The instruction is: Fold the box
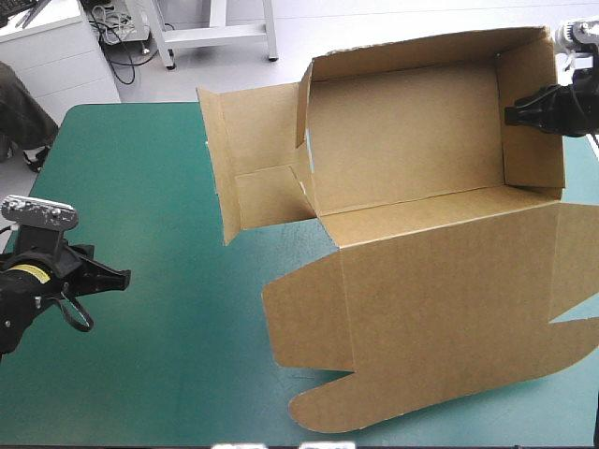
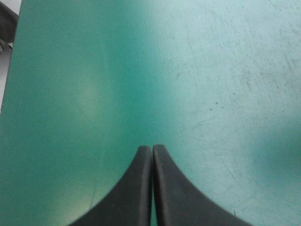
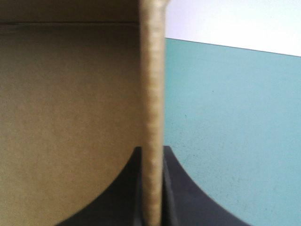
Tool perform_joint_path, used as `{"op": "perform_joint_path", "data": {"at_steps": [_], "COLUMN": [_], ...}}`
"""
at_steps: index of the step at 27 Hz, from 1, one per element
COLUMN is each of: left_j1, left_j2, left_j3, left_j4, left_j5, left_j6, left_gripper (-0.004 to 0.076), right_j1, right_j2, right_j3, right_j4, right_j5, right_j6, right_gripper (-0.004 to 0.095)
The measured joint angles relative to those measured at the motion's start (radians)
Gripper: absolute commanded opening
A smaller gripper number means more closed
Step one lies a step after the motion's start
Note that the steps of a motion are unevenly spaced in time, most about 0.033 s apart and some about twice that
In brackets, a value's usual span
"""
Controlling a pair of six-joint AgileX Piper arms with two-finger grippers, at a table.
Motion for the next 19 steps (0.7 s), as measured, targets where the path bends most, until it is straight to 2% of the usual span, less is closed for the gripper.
{"op": "perform_joint_path", "data": {"at_steps": [6, 11, 13, 14, 17, 19], "left_j1": [0.005, 0.008, 0.031, 0.077, 0.158, 0.230], "left_j2": [0.088, 0.194, 0.255, 0.303, 0.359, 0.397], "left_j3": [0.091, 0.120, 0.120, 0.120, 0.120, 0.120], "left_j4": [-0.122, -0.368, -0.539, -0.679, -0.887, -1.020], "left_j5": [-0.069, -0.138, -0.145, -0.126, -0.043, 0.047], "left_j6": [0.033, 0.189, 0.322, 0.432, 0.590, 0.704], "left_gripper": [-0.0007, -0.0007, -0.0007, -0.0007, -0.0007, -0.0008], "right_j1": [0.000, 0.033, 0.087, 0.125, 0.156, 0.160], "right_j2": [-0.021, -0.029, -0.029, -0.029, -0.029, -0.029], "right_j3": [0.000, 0.000, 0.000, 0.000, 0.000, 0.000], "right_j4": [0.041, 0.037, 0.011, -0.017, -0.055, -0.065], "right_j5": [0.000, 0.000, 0.000, 0.000, 0.000, 0.000], "right_j6": [-0.007, -0.008, -0.004, 0.009, 0.023, 0.032], "right_gripper": [-0.0023, -0.0024, -0.0023, -0.0023, -0.0023, -0.0023]}}
